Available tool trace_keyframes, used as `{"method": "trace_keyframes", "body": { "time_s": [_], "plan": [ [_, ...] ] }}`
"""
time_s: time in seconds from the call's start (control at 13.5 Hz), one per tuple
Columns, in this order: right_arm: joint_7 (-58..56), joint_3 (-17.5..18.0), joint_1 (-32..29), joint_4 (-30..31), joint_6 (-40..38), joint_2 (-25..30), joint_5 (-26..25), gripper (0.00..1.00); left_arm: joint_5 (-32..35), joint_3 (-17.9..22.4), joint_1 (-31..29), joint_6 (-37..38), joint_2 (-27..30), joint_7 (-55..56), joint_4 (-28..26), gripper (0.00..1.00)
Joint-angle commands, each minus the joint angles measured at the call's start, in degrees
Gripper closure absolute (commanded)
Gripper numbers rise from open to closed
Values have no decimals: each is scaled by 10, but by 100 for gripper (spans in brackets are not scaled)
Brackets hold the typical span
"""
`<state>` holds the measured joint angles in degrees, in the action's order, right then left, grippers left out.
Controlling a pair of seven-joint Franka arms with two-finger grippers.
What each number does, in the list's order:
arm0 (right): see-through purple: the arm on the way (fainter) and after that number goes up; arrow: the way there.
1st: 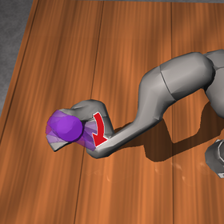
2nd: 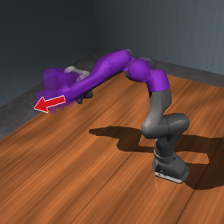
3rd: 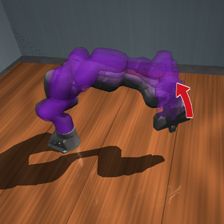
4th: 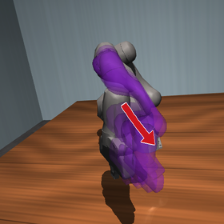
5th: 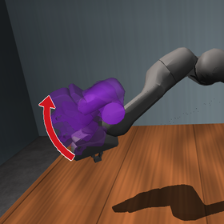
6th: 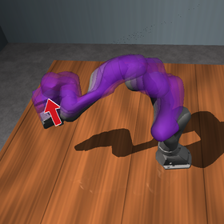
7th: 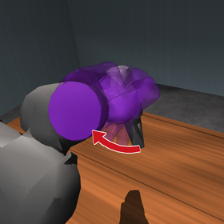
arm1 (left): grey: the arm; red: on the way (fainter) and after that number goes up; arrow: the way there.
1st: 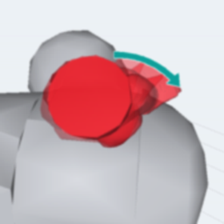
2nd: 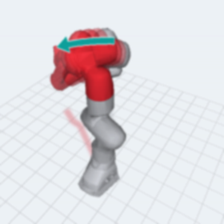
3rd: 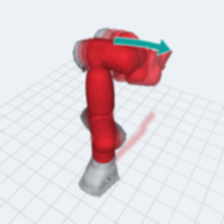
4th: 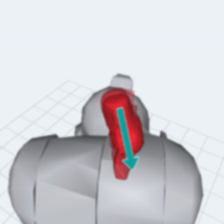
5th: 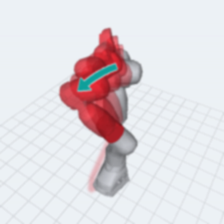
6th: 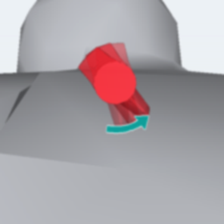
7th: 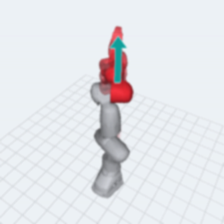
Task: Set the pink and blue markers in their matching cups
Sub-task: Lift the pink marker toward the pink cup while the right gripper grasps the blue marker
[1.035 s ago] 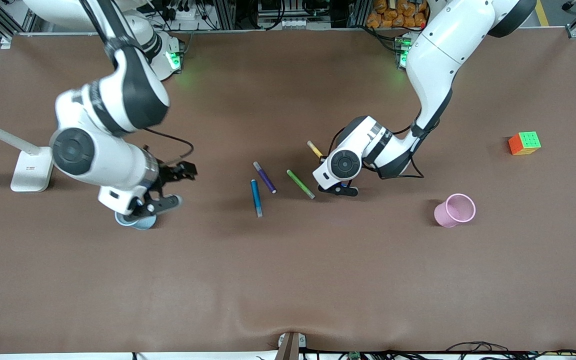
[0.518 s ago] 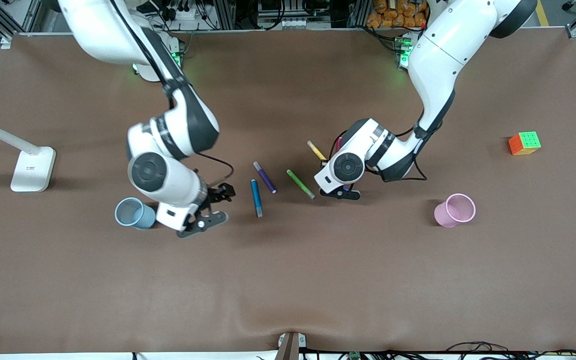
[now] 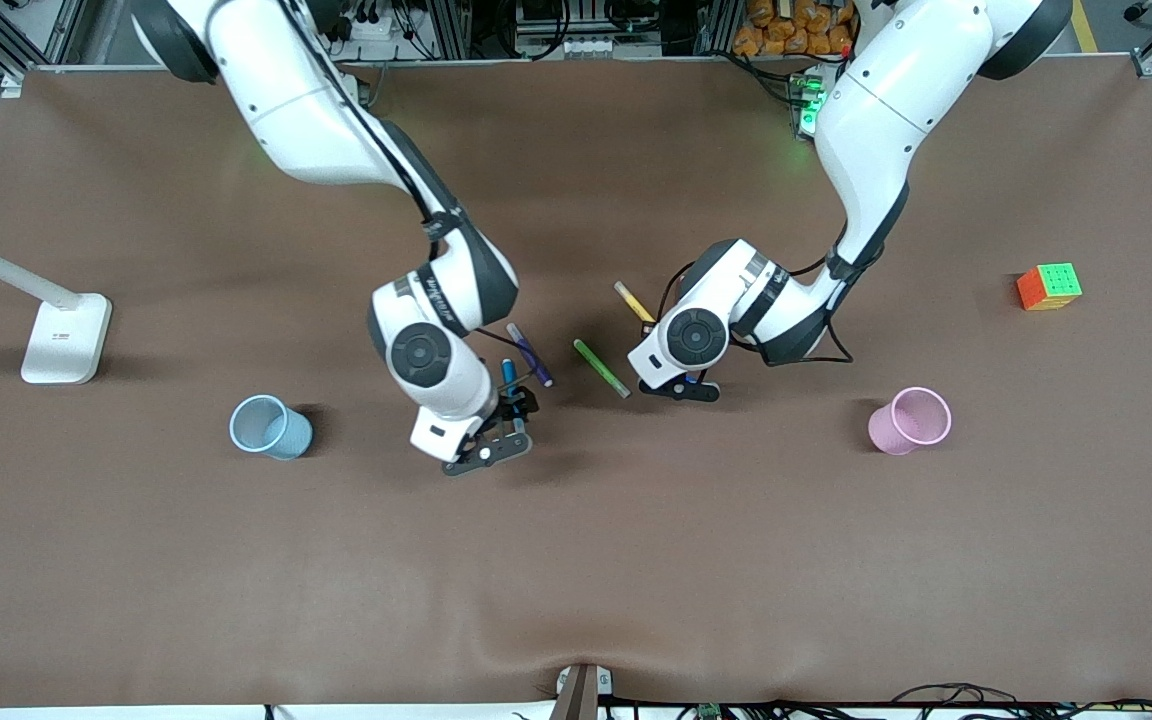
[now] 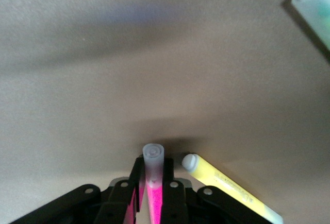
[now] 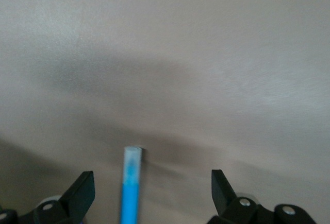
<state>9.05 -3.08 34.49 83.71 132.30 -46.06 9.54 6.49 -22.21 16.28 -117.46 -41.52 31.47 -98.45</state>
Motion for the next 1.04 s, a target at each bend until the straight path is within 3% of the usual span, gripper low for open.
{"method": "trace_keyframes", "body": {
  "time_s": [0.0,0.22,0.96],
  "plan": [
    [25,-5,8,-13,16,-20,-1,0,16,8,-7,11,45,-2,6,100],
    [25,-10,30,-7,11,-19,-6,0,56,11,-27,38,107,-2,6,100],
    [28,-10,36,2,9,-20,-26,0,56,9,-145,87,267,-55,-4,100]
  ]
}}
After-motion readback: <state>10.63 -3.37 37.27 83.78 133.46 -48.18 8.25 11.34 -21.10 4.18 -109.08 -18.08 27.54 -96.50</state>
